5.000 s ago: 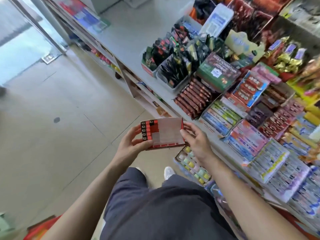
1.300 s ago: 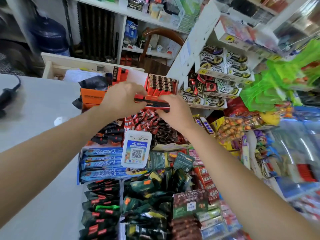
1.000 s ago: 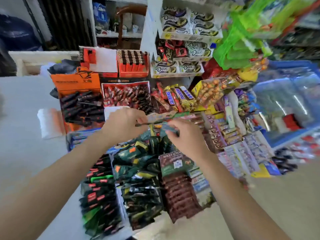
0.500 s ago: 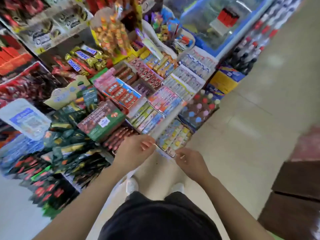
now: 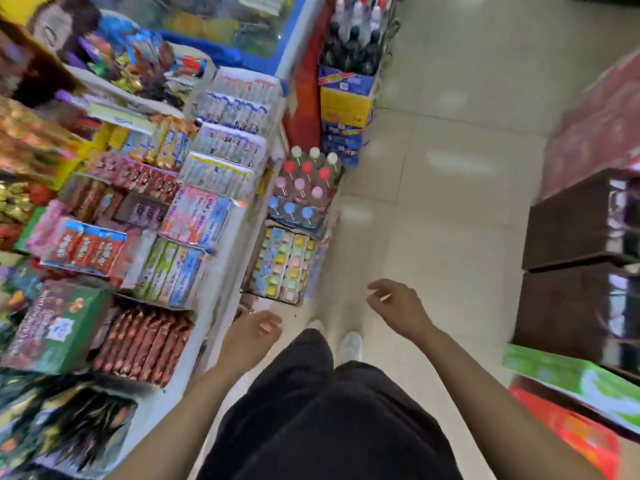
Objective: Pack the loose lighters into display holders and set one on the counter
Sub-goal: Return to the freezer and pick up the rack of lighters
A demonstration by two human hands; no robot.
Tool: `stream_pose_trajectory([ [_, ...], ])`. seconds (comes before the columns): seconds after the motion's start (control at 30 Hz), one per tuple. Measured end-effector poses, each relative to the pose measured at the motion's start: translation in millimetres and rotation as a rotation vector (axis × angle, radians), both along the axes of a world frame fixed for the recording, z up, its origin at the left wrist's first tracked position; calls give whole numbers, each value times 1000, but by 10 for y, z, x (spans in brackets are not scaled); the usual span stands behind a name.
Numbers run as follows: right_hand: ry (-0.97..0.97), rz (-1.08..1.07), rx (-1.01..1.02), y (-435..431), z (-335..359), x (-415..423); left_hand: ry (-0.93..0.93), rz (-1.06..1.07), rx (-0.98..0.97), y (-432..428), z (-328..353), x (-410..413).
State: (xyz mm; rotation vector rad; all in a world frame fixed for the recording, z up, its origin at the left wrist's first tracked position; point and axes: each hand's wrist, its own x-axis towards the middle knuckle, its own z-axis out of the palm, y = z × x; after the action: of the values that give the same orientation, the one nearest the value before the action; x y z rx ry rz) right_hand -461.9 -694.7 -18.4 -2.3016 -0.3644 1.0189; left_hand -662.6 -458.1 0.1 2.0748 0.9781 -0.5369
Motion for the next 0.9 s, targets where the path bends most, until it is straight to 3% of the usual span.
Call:
stream_pose_trajectory([
  [0.23, -60, -175, 59, 70, 5, 1008, 35, -51, -54, 168, -216, 753],
  [0.63, 10, -141, -137, 227, 20, 2629, -182, -28, -203, 635, -292, 3319],
  [0.9, 56, -150, -185, 339, -122, 4071, -222, 6, -157, 1017, -192, 4948],
])
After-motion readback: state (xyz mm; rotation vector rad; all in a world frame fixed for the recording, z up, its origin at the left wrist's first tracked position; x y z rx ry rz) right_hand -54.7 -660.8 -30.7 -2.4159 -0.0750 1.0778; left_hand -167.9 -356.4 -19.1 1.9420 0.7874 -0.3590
